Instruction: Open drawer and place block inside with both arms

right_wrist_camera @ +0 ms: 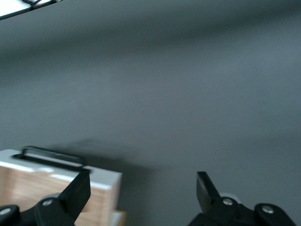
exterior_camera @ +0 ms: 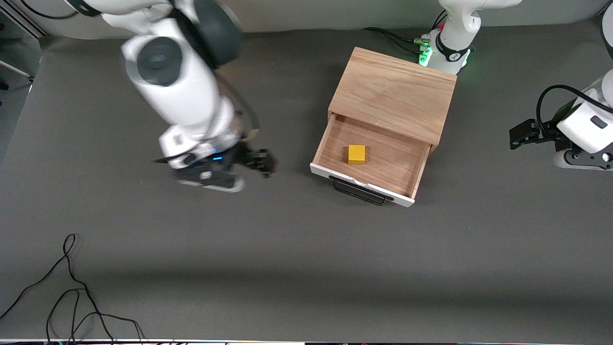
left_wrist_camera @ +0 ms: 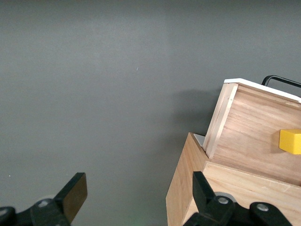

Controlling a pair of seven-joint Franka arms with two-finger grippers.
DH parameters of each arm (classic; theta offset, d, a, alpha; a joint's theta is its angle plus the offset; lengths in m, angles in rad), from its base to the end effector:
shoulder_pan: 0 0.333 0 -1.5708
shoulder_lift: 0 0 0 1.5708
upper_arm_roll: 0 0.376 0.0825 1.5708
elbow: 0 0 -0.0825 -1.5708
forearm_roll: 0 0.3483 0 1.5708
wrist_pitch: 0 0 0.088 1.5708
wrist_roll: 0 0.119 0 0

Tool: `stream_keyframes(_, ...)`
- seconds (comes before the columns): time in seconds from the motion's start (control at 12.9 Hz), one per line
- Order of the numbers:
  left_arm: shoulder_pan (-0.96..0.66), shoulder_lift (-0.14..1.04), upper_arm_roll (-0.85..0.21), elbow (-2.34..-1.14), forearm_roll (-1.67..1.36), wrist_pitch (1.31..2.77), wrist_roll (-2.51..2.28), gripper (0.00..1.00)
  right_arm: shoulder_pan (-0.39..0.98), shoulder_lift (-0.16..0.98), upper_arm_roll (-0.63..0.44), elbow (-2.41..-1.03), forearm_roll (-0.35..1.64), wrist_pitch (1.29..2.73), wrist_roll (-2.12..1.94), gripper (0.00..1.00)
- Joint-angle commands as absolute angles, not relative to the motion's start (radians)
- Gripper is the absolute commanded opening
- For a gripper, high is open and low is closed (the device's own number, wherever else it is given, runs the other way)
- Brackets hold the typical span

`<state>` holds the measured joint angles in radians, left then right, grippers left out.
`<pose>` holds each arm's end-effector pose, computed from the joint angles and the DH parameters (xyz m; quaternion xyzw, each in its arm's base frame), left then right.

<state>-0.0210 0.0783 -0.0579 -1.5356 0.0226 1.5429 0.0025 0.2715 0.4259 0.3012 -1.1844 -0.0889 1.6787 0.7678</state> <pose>0.5411 -0.0385 0.6440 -0.9985 0.0407 0.0351 0.0104 0.5974 0.3131 0.6060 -0.9929 0.1097 -0.0235 0.0396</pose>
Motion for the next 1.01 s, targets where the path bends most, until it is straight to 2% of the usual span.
stream_keyframes(0.0, -0.023, 0.061, -0.057, -1.549, 0.035, 1.537, 0.015, 1.0, 0.149, 0.224, 0.275, -1.429, -0.013, 1.698, 0.591, 1.0)
stream_keyframes(0.23, -0.025, 0.061, -0.057, -1.549, 0.035, 1.537, 0.015, 1.0, 0.15, 0.114, 0.054, -1.55, 0.081, 1.7, 0.373, 1.0)
stream_keyframes(0.54, -0.025, 0.061, -0.057, -1.549, 0.035, 1.537, 0.015, 1.0, 0.15, -0.026, -0.115, -1.753, 0.081, 1.773, 0.223, 1.0)
stream_keyframes(0.93, -0.025, 0.061, -0.057, -1.549, 0.035, 1.539, 0.015, 1.0, 0.15, -0.028, -0.147, -1.735, 0.052, 1.732, 0.118, 1.0)
